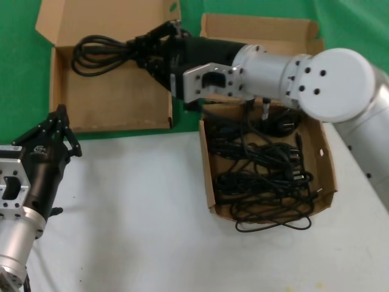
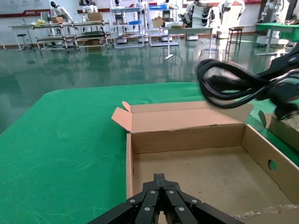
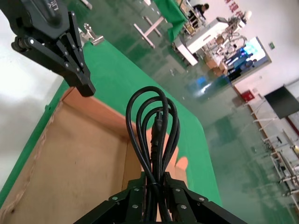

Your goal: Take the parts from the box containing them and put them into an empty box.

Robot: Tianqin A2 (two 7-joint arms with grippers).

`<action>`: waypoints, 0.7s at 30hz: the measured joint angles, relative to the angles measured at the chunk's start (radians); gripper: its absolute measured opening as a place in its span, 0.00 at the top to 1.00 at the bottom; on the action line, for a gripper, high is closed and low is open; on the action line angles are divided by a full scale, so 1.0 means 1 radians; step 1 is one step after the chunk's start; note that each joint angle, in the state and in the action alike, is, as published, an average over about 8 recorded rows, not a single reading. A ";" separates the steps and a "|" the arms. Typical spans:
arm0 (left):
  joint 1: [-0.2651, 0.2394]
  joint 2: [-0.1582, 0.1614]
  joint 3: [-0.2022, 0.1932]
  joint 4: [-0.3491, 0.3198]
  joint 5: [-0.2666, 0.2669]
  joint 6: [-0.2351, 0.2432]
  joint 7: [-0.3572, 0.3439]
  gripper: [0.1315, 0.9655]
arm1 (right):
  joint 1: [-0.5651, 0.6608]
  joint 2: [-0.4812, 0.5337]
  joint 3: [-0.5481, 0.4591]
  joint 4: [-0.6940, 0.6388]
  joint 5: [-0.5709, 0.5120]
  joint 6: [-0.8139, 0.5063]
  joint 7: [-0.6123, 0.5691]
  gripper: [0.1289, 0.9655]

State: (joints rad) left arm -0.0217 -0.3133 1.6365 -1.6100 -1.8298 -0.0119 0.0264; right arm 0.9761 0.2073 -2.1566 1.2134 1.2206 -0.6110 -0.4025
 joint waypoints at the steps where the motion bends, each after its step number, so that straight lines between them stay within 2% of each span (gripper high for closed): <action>1: 0.000 0.000 0.000 0.000 0.000 0.000 0.000 0.98 | 0.003 -0.014 -0.003 -0.020 0.009 0.010 -0.023 0.90; 9: 0.000 0.000 0.000 0.000 0.000 0.000 0.000 0.98 | -0.003 -0.086 -0.006 -0.122 0.095 0.079 -0.204 0.83; 13: 0.000 0.000 0.000 0.000 0.000 0.000 0.000 0.98 | -0.010 -0.097 0.004 -0.152 0.126 0.109 -0.270 0.83; 17: 0.000 0.000 0.000 0.000 0.000 0.000 0.000 0.98 | -0.017 -0.089 0.025 -0.156 0.144 0.137 -0.288 0.76; 21: 0.000 0.000 0.000 0.000 0.000 0.000 0.000 0.98 | -0.036 -0.057 0.054 -0.113 0.143 0.158 -0.244 0.69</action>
State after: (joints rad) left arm -0.0217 -0.3133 1.6365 -1.6100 -1.8299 -0.0119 0.0264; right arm 0.9406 0.1500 -2.1023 1.1005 1.3633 -0.4534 -0.6467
